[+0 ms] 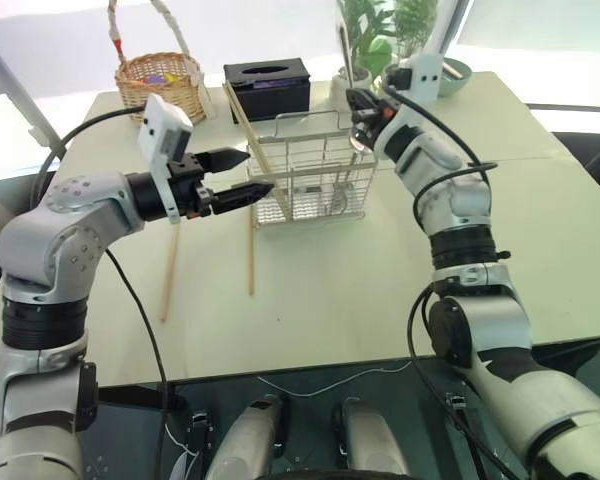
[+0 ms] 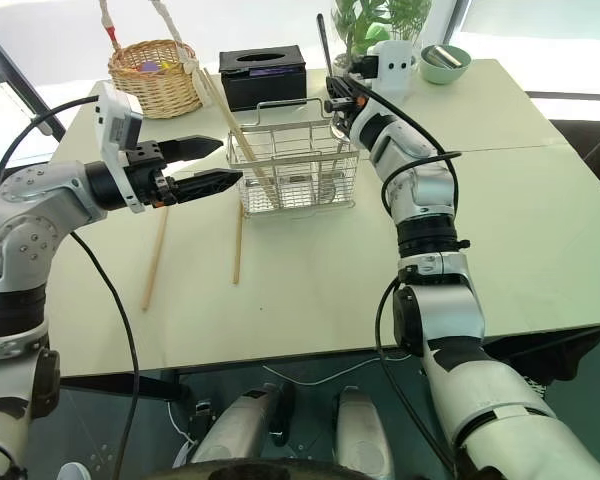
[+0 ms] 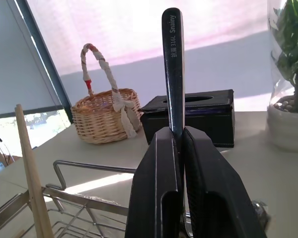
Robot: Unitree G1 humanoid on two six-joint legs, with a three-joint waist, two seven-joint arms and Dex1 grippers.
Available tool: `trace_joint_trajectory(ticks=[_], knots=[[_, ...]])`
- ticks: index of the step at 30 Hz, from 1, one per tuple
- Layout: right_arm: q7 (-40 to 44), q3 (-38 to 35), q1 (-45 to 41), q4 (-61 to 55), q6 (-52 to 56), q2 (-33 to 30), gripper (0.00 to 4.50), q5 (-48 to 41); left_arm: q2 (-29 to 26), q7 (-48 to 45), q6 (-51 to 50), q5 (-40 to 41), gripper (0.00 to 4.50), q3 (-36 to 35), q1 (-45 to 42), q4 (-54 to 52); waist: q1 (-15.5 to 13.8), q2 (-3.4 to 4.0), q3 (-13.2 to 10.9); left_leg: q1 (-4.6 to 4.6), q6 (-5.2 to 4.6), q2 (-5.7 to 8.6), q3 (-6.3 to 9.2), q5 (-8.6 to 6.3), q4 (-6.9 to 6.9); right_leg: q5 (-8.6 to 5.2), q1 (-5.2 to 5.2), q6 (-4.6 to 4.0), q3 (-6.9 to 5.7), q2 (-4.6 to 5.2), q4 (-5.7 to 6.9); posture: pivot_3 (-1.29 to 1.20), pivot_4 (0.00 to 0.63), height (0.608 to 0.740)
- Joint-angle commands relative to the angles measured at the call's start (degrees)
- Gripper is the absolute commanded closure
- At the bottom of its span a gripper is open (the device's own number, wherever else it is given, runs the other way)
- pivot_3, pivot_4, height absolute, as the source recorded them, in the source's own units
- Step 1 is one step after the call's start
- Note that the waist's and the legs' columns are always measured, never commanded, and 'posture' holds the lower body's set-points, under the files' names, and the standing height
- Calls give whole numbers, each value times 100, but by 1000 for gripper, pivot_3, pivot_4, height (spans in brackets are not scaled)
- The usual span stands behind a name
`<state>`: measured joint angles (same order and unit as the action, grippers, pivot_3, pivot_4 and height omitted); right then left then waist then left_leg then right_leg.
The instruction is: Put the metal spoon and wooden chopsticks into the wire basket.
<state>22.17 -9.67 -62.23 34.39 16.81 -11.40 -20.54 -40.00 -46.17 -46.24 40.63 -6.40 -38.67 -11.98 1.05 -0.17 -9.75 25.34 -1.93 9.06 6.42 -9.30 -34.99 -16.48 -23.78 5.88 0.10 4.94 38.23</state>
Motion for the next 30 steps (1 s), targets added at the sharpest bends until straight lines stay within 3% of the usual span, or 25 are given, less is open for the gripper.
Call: trace_joint_trajectory(ticks=[1, 6, 7, 8, 12, 22, 26, 30], knots=[[-43, -159, -291, 23, -316, 121, 4473, -75, -77, 7, 21, 75, 691, -207, -59, -168, -2, 0, 0, 0, 0, 0, 0, 0, 0, 0, -1, 0, 0, 0, 0, 0, 150, 725], [-162, -254, -258, 145, -478, 192, 4473, -72, -83, 0, 22, 83, 691, -214, -122, -131, -5, 0, 0, 0, 2, 0, 0, -1, 0, 0, -22, 0, 0, 0, 1, 0, 150, 725], [-187, -274, -242, 144, -494, 191, 3737, -77, -86, -10, 27, 81, 691, -213, -134, -113, -4, 0, 0, 0, 3, 0, 0, 0, -1, 0, -22, 0, 0, 0, 2, 0, 150, 725], [-201, -283, -222, 128, -508, 188, 3454, -76, -87, -23, 44, 66, 691, -206, -151, -80, -3, 0, 0, 0, 2, 0, 0, 0, 0, 0, -23, 0, 1, 0, 2, 0, 150, 725], [-254, -314, -128, -56, -515, 178, 1473, -59, -59, -31, 91, 27, 691, -187, -212, 26, 5, 0, 0, 0, 3, 0, -1, 1, 1, 0, -28, 0, 2, -1, 7, 0, 150, 725], [-312, -410, 324, -1277, 199, -229, 1473, -278, 22, -37, 164, -35, 691, -109, -299, 198, -12, 0, 0, 1, 3, 0, -1, 2, 0, 0, -31, 0, 4, 0, 12, 0, 150, 725], [56, -324, 581, -2454, 1182, -730, 1473, -672, 40, -2, 164, -74, 691, -112, -306, 271, -22, 1, 0, 6, 2, 0, -2, 1, 2, 0, -36, 0, 4, 0, 11, 0, 150, 725], [975, -338, 1181, -4090, 2592, -1760, 1473, -1657, 41, 219, 103, -126, 691, -258, -222, 310, -41, 0, 0, 10, -13, 0, -1, -6, 3, 0, -38, -1, 4, 2, 10, 0, 150, 725]])
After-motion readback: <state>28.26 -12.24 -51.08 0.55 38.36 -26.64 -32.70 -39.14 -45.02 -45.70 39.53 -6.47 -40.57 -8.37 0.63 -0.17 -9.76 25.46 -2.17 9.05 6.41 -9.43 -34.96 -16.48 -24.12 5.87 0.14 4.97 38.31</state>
